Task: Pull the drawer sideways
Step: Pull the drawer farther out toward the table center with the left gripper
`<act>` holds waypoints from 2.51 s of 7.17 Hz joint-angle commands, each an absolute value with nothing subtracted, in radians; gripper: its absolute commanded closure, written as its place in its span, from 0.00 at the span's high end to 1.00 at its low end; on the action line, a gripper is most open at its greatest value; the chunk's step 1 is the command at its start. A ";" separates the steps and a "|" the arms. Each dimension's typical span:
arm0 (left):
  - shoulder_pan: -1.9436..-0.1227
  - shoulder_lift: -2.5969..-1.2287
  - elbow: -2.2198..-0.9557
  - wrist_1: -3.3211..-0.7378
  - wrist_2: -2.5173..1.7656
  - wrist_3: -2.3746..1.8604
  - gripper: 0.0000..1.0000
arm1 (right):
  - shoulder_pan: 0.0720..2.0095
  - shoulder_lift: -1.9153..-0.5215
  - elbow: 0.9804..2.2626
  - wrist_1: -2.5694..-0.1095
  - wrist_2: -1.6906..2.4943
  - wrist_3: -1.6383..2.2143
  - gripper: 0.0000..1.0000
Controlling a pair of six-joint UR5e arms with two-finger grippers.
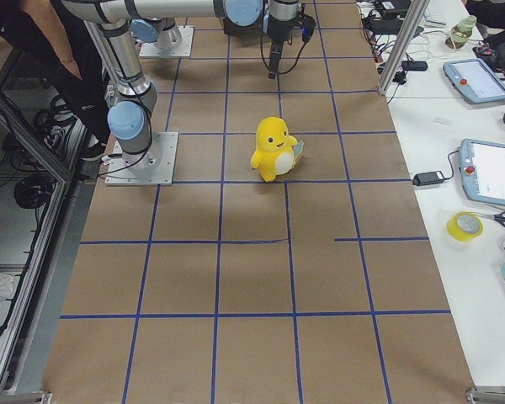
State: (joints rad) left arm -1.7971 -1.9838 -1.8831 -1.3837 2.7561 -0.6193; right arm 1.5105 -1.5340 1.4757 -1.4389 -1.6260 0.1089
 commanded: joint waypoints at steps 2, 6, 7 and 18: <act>-1.819 -1.991 -1.876 -1.381 2.754 -0.614 0.22 | 1.509 -1.534 1.476 -1.439 -1.626 0.109 1.00; -1.827 -1.988 -1.873 -1.381 2.753 -0.614 0.22 | 1.509 -1.534 1.476 -1.439 -1.626 0.109 1.00; -1.836 -1.988 -1.862 -1.382 2.753 -0.614 0.22 | 1.511 -1.534 1.476 -1.439 -1.626 0.109 1.00; -1.859 -1.988 -1.859 -1.384 2.758 -0.592 0.53 | 1.511 -1.534 1.476 -1.439 -1.626 0.109 1.00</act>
